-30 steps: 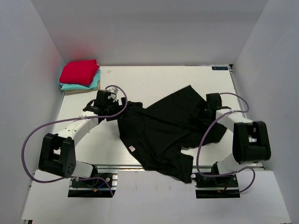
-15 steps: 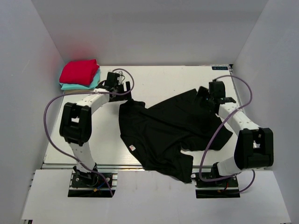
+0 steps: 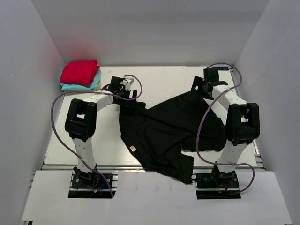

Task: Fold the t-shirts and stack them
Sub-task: Flatten out the tshirt

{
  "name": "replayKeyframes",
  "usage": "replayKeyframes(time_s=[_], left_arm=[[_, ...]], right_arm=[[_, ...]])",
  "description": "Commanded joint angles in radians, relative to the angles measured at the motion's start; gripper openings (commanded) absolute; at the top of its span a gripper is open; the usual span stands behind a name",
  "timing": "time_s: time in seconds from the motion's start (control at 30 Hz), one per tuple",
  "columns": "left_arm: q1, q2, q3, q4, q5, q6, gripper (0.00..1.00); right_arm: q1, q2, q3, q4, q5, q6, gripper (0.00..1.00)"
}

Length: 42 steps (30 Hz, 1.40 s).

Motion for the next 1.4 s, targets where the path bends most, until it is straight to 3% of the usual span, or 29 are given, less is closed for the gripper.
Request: replayKeyframes(time_s=[0.0, 0.1, 0.2, 0.3, 0.33, 0.37, 0.43, 0.47, 0.67, 0.9, 1.1, 1.13, 1.17, 1.2, 1.37], left_arm=[[0.0, 0.011, 0.042, 0.01, -0.003, 0.037, 1.0], [0.0, 0.032, 0.042, 0.001, -0.068, 0.005, 0.96], [0.018, 0.01, 0.004, 0.062, -0.06, -0.055, 0.86], [0.018, 0.0, -0.017, 0.097, -0.08, -0.087, 0.68], [0.018, 0.0, -0.017, 0.111, -0.057, -0.087, 0.6], [0.018, 0.009, -0.017, 0.122, -0.045, -0.101, 0.41], [0.018, 0.019, -0.017, 0.14, -0.031, -0.116, 0.2], [0.018, 0.019, -0.027, 0.14, -0.031, -0.146, 0.0], [0.018, 0.019, -0.027, 0.22, 0.001, -0.157, 0.0], [0.018, -0.026, -0.059, 0.255, 0.001, -0.157, 0.0], [0.018, -0.07, -0.079, 0.255, -0.029, -0.157, 0.0], [0.018, -0.07, -0.079, 0.255, -0.029, -0.157, 0.0], [0.018, -0.079, -0.089, 0.266, -0.038, -0.157, 0.0], [0.018, -0.08, -0.09, 0.266, -0.038, -0.157, 0.0], [0.018, -0.09, -0.09, 0.266, -0.038, -0.145, 0.0]], right_arm=[[-0.008, 0.032, 0.083, -0.029, -0.007, -0.036, 0.9], [-0.008, 0.053, 0.102, -0.03, -0.005, -0.039, 0.9], [-0.006, 0.081, 0.118, -0.03, 0.002, -0.051, 0.9], [-0.006, 0.11, 0.137, -0.027, 0.027, -0.071, 0.9], [-0.006, 0.119, 0.144, -0.023, 0.033, -0.077, 0.9], [-0.008, 0.127, 0.158, -0.026, 0.063, -0.091, 0.9], [-0.009, 0.165, 0.189, -0.026, 0.074, -0.1, 0.9], [-0.009, 0.183, 0.21, -0.024, 0.091, -0.111, 0.9], [-0.013, 0.326, 0.367, -0.066, 0.071, -0.103, 0.9], [-0.009, 0.417, 0.431, -0.064, 0.038, -0.068, 0.9], [-0.005, 0.444, 0.41, -0.061, 0.028, -0.054, 0.7], [-0.003, 0.446, 0.408, -0.064, 0.021, -0.053, 0.65], [-0.003, 0.45, 0.404, -0.064, 0.019, -0.043, 0.49], [-0.006, 0.447, 0.401, -0.066, 0.016, -0.045, 0.44], [-0.006, 0.452, 0.413, -0.036, 0.012, -0.059, 0.42]])
